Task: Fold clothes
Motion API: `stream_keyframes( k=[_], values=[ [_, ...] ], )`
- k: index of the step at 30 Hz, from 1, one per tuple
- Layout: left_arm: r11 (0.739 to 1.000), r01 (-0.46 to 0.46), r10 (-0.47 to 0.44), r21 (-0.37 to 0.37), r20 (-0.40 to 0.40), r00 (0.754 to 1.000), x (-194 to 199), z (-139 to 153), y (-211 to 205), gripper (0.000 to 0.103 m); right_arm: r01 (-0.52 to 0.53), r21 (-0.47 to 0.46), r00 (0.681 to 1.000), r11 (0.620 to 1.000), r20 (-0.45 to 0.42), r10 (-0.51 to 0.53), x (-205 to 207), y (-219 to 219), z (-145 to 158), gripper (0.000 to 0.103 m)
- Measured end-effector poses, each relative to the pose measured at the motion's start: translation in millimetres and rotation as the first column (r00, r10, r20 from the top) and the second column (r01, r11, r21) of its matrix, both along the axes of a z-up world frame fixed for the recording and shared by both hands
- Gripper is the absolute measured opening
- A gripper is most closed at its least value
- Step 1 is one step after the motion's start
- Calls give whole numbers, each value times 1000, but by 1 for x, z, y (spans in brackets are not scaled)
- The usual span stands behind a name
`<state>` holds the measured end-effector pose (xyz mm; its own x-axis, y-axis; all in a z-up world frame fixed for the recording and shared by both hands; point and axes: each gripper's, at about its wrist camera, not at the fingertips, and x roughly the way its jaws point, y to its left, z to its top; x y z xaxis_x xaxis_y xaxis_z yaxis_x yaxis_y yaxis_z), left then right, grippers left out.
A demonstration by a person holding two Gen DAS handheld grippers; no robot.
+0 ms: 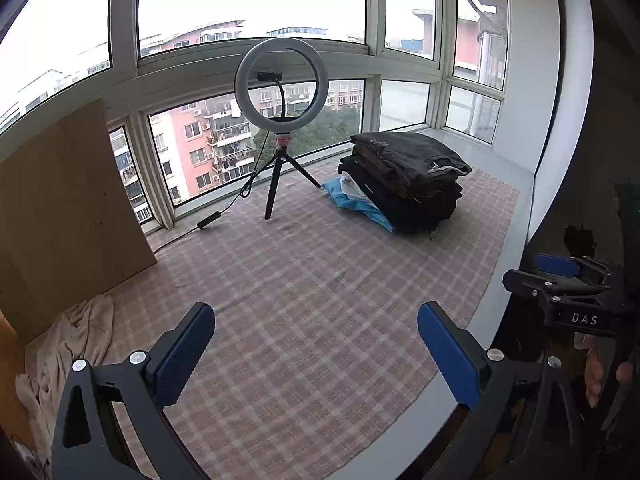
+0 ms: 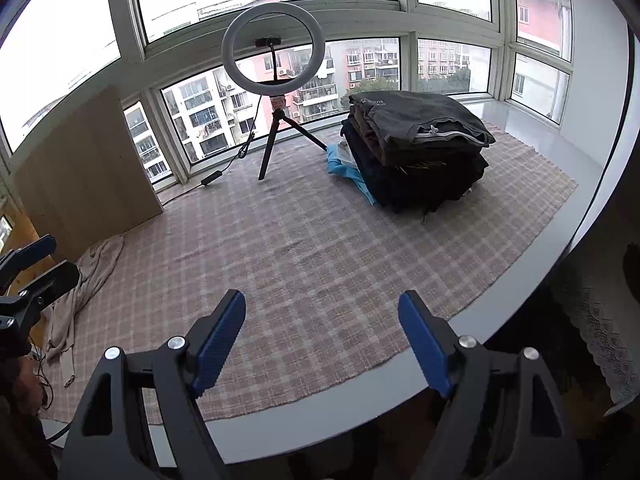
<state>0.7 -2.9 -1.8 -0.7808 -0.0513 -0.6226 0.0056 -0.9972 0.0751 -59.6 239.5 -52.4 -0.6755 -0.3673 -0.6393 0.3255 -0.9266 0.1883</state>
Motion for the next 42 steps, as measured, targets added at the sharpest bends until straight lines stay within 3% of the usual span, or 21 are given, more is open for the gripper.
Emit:
stream_keyframes(
  k=[7,15,20,25,28,33,42],
  values=[
    [988,-147,142,56,91,986,15,-40,-64,102,-128,106,992,986,29,126,-11,-84,-22,78],
    [943,-316,291,103,203,935,31,-85,-138,102,-272,217,962,938,76,261,-24,-180,-48,78],
    [912,-398,363,100,259,895,43,-103,-182,102,-334,162,942,929,93,322,-33,-215,-73,78],
    [862,-504,473,55,269,839,32,-137,-182,102,-380,145,923,913,113,367,-40,-237,-86,78],
    [844,-535,504,48,274,819,29,-144,-178,102,-389,143,919,910,129,373,-42,-248,-92,78],
    [835,-546,510,62,283,812,25,-149,-183,102,-402,140,911,905,156,381,-47,-254,-105,78],
    [843,-533,495,75,281,822,16,-156,-187,102,-394,132,913,910,174,370,-54,-255,-117,78]
  ],
)
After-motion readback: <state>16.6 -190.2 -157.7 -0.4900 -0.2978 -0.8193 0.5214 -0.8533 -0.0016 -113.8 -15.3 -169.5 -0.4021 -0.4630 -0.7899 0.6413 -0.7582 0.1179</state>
